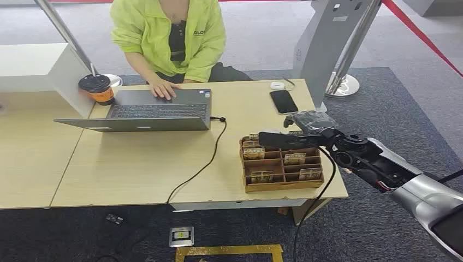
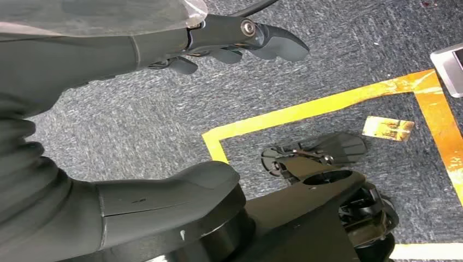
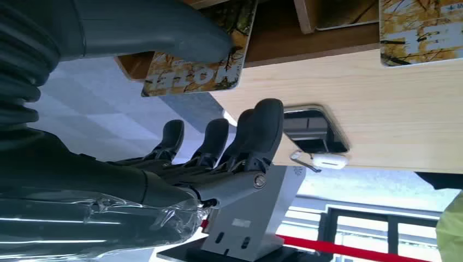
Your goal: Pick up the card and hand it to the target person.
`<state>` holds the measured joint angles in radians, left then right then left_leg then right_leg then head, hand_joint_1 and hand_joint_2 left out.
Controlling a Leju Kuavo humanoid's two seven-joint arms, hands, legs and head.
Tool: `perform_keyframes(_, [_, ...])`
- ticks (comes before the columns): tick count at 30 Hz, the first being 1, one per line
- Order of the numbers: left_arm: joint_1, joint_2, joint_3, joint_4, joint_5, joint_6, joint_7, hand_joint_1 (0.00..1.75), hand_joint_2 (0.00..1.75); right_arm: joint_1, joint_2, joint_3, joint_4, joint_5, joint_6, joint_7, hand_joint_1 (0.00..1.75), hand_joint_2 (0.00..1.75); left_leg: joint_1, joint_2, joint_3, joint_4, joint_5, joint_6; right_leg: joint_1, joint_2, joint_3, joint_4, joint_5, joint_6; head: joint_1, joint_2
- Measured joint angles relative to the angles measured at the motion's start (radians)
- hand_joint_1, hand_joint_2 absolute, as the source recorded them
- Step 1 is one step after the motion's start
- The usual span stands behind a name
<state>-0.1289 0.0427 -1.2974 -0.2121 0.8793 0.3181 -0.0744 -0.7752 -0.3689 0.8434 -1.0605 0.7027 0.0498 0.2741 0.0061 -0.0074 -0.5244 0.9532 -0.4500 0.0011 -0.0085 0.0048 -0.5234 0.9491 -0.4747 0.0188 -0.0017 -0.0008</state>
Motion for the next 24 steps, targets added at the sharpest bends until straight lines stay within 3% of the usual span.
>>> perform_keyframes(24, [0.0, 0.002, 0.0, 0.0, -0.003, -0.002, 0.0, 0.0, 1.75, 0.017, -0.033, -0.006, -0.038, 0.0, 0.04, 0.032, 0.87, 1.75, 0.0, 0.001, 0.0, 0.0, 0.0, 0.0, 0.0, 0.0, 0.0, 0.0, 0.0, 0.0, 0.0, 0.0])
